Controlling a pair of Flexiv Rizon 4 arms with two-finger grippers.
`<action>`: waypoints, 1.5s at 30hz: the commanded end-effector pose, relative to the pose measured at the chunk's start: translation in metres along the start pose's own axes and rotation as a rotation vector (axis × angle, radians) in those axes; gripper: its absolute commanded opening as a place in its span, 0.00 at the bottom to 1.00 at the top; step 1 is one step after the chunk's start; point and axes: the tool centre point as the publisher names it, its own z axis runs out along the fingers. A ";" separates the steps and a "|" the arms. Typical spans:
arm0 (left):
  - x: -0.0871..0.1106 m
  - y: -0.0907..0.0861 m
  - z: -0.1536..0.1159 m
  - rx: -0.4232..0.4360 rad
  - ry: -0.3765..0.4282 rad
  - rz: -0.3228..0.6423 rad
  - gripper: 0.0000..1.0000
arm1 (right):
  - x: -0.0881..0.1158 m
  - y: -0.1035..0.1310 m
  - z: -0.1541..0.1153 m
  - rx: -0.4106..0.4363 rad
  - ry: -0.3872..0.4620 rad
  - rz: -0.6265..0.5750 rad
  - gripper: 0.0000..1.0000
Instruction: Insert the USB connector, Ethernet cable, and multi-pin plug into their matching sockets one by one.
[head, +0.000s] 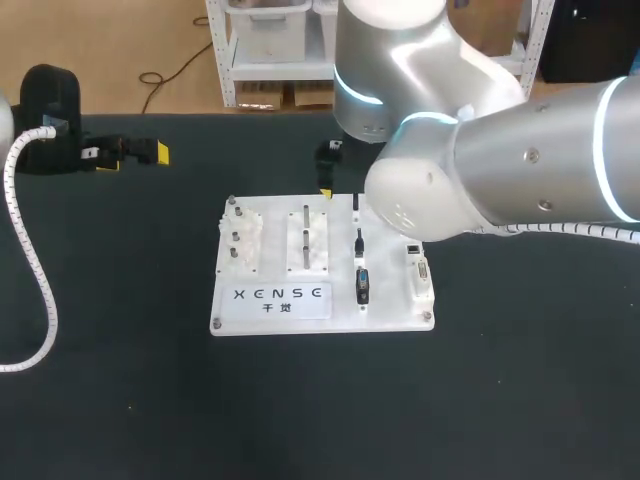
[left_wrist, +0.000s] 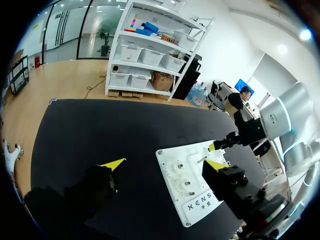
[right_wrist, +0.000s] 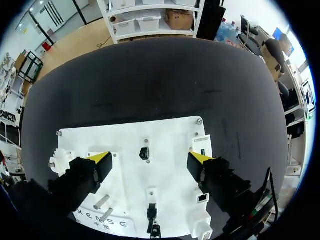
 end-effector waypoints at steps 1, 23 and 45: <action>0.000 0.000 0.000 0.000 0.000 0.000 1.00 | 0.001 -0.001 0.002 0.010 0.018 0.012 1.00; 0.000 0.000 0.000 0.000 0.000 0.000 1.00 | -0.013 0.003 0.021 0.042 0.088 0.029 0.49; 0.000 0.000 0.000 0.000 0.000 0.000 1.00 | -0.001 0.001 0.018 0.065 0.049 0.001 0.00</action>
